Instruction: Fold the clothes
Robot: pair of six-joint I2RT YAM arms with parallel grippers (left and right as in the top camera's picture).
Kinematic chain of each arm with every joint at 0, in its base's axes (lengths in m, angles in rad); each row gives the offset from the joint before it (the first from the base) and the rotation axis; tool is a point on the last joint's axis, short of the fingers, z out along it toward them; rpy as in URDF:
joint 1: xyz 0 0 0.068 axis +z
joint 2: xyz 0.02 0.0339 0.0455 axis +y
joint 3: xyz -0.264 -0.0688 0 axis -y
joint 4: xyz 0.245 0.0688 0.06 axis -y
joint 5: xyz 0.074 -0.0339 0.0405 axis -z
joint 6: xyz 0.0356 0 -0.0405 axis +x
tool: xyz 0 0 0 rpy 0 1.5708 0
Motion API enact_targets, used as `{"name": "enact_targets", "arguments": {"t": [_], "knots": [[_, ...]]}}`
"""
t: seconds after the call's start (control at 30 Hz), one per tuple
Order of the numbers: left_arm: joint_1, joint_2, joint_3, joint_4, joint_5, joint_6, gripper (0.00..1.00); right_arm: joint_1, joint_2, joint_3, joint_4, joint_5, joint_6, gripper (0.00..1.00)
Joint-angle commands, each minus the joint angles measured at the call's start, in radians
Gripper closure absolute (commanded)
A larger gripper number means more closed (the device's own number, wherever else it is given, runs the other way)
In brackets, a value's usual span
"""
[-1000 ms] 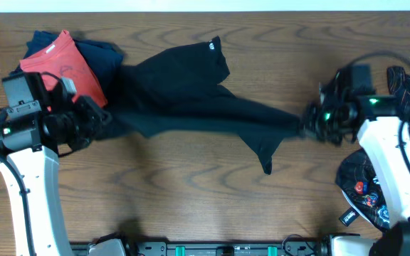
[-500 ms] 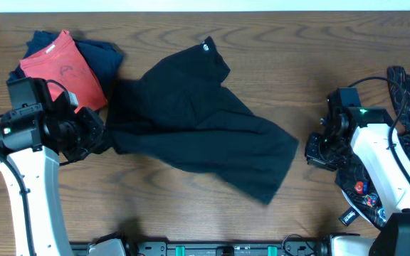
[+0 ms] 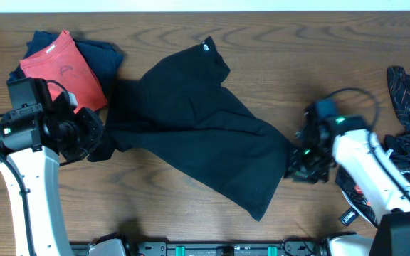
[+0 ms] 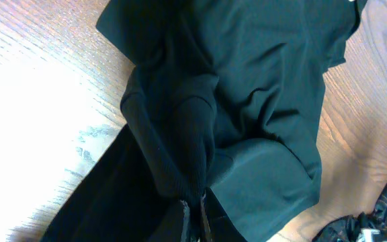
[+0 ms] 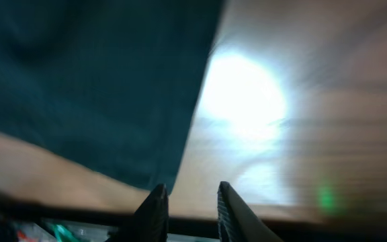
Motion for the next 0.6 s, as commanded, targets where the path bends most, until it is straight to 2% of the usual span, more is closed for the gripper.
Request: {"name": "enact_targets", "arguments": {"t": [0.0,0.23,0.3,0.33,0.4,0.57], "knots": [[0.004,-0.002,-0.001,0.000,-0.031,0.024,0.94,0.098,-0.006,-0.060,0.012,-0.067,0.085,0.72],[0.004,-0.002,-0.001,0.000,-0.031,0.024,0.94,0.332,-0.006,-0.113,0.058,-0.095,0.167,0.49],[0.004,-0.002,-0.001,-0.001,-0.031,0.024,0.94,0.395,-0.006,-0.117,0.093,-0.070,0.217,0.37],[0.004,-0.002,-0.001,-0.001,-0.031,0.024,0.94,0.418,-0.006,-0.121,0.108,-0.054,0.240,0.34],[0.004,-0.002,-0.001,-0.001,-0.031,0.024,0.94,0.465,-0.005,-0.132,0.150,-0.032,0.275,0.31],[0.004,-0.002,-0.001,-0.001,-0.031,0.024,0.94,0.545,0.019,-0.159,0.233,-0.031,0.307,0.30]]}}
